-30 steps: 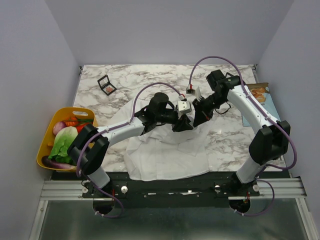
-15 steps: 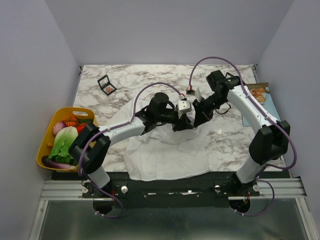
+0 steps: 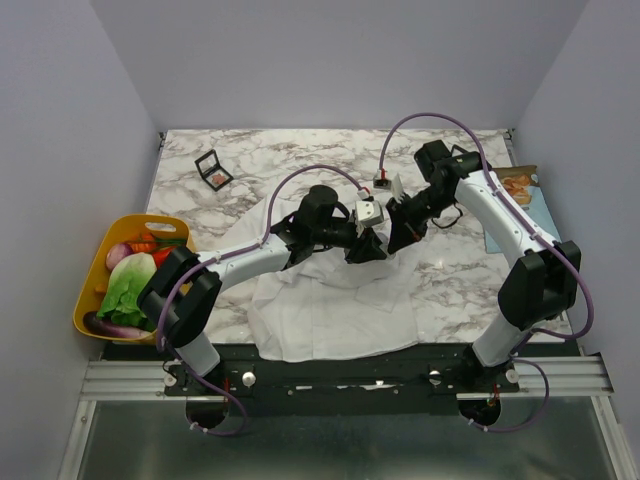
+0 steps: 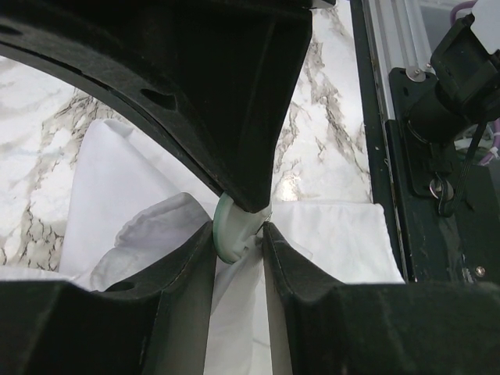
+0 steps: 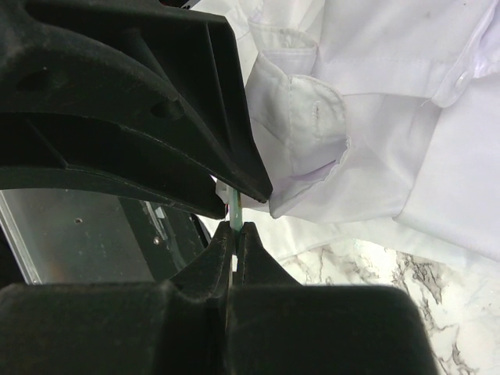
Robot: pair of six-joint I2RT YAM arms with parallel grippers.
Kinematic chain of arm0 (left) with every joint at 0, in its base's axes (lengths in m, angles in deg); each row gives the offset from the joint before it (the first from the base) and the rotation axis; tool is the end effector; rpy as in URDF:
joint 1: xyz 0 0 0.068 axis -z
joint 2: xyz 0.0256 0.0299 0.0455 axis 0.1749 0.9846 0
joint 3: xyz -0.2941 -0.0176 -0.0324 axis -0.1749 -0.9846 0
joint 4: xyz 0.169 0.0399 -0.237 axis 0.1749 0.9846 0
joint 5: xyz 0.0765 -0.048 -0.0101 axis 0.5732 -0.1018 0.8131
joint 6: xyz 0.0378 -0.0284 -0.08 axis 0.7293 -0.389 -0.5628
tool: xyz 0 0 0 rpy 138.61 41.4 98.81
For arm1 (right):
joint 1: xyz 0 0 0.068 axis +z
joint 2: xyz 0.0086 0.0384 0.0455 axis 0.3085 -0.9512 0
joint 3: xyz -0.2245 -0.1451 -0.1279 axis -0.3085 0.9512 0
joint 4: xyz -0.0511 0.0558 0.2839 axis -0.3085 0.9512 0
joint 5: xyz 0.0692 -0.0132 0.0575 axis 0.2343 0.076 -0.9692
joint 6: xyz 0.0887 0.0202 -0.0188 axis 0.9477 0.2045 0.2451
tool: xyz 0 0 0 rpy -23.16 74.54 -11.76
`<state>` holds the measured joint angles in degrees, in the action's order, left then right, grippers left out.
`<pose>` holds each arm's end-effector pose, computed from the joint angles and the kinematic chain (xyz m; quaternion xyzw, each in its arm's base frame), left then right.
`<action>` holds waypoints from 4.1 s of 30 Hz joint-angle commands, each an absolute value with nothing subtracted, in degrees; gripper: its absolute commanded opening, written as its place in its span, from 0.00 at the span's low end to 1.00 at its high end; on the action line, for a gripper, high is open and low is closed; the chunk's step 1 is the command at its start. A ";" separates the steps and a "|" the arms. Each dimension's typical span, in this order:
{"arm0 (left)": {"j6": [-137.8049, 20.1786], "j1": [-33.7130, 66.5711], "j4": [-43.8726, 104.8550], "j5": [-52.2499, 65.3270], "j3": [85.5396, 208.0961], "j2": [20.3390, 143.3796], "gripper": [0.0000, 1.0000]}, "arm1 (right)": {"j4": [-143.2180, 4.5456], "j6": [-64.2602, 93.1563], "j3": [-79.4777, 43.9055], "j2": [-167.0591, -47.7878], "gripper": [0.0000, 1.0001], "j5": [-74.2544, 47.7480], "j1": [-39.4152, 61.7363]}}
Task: Remove the brooch from the garment
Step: Remove the brooch from the clothes, then close the brooch.
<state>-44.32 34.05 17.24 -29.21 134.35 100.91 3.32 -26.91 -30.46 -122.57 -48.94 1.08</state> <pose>0.2701 -0.3428 0.2465 0.5004 0.6074 -0.4748 0.3939 0.3186 0.1707 0.2878 -0.4431 0.8143 0.3550 0.1205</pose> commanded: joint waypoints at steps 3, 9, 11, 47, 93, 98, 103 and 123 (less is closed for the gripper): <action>-43.81 34.05 17.48 -28.27 134.77 101.46 0.41 | 1.96 -25.59 -29.69 -121.53 0.01 -48.86 1.11; -43.37 34.05 18.00 -28.71 134.68 101.29 0.48 | 0.74 -24.45 -29.69 -121.27 0.01 -47.63 1.11; -43.37 34.05 18.01 -28.88 134.68 101.38 0.53 | 0.21 -24.10 -29.78 -121.35 0.01 -47.27 1.11; -38.62 34.05 21.70 -26.24 135.12 102.25 0.17 | -8.31 -16.01 -31.62 -119.50 0.00 -36.20 0.67; -20.87 24.03 54.92 -38.63 151.21 89.95 0.66 | 5.21 -32.09 -31.19 -110.99 0.01 -60.45 -1.97; -19.20 27.54 59.22 -42.58 150.50 89.77 0.66 | 6.79 -35.60 -30.22 -109.75 0.01 -65.90 -1.79; -21.65 31.76 57.13 -41.72 148.74 89.07 0.67 | 8.29 -38.68 -29.08 -110.89 0.01 -68.45 -1.88; -34.75 34.75 50.27 -43.82 152.61 97.07 0.64 | 1.79 -37.46 -21.78 -108.08 0.01 -66.96 -1.71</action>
<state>-31.40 33.87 53.83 -42.87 151.51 96.49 4.00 -37.73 -22.64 -109.85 -66.12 -1.91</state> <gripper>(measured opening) 0.654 0.025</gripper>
